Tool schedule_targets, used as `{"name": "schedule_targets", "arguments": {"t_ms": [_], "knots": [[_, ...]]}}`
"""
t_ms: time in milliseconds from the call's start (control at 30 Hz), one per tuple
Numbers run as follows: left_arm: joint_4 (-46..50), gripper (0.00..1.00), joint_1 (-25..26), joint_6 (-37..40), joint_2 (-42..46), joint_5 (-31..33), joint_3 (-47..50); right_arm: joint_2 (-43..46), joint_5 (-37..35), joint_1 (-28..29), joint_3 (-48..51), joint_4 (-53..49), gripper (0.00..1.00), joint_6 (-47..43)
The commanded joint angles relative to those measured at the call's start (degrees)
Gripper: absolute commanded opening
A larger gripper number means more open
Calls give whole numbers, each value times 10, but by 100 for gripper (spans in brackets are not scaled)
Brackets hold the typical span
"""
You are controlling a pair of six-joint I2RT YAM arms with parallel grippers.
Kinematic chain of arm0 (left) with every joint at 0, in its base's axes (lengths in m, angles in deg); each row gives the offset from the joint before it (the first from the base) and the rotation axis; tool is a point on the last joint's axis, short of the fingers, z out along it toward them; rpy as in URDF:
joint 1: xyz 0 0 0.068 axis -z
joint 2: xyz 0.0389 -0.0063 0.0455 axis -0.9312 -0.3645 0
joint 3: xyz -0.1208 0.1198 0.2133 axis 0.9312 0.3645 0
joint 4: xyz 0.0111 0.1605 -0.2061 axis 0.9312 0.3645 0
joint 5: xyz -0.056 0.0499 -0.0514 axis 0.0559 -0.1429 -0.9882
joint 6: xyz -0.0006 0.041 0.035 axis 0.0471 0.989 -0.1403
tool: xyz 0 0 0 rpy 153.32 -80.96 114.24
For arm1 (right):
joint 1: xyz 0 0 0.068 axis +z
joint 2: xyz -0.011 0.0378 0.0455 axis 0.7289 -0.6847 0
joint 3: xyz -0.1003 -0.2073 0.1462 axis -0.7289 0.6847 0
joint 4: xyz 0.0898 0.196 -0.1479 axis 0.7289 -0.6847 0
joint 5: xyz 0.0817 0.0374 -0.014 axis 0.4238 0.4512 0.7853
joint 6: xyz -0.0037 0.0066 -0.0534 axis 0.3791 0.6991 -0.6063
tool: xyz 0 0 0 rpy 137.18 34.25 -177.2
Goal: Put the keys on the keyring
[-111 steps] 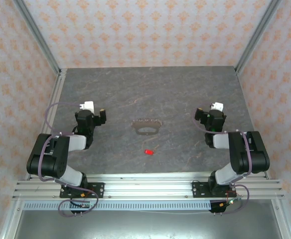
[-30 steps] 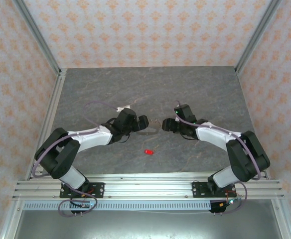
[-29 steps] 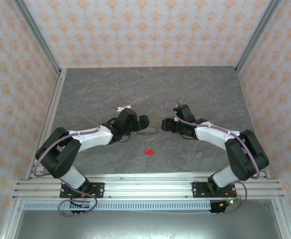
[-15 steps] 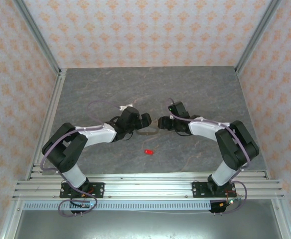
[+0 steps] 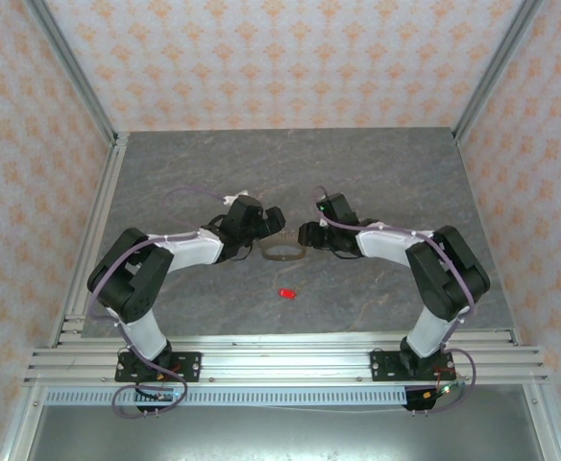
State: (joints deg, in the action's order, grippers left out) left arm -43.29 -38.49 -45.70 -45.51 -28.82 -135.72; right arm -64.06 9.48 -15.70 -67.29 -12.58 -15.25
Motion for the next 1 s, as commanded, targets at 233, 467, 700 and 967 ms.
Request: {"name": "schedule_targets", "arguments": {"t_ms": [233,467,700,967], "knots": [[25,100,-25,45,-41,-17,-78,11,-7,18,3,11,51,18],[46,100,-27,46,-1,-41,-75,38,-69,18,-1,-30,51,-29],[41,100,1,17,54,-53,-27,12,-88,18,-35,-51,60,-53],[3,100,44,-15,60,-37,19,-22,-67,14,-52,-34,62,-50]]}}
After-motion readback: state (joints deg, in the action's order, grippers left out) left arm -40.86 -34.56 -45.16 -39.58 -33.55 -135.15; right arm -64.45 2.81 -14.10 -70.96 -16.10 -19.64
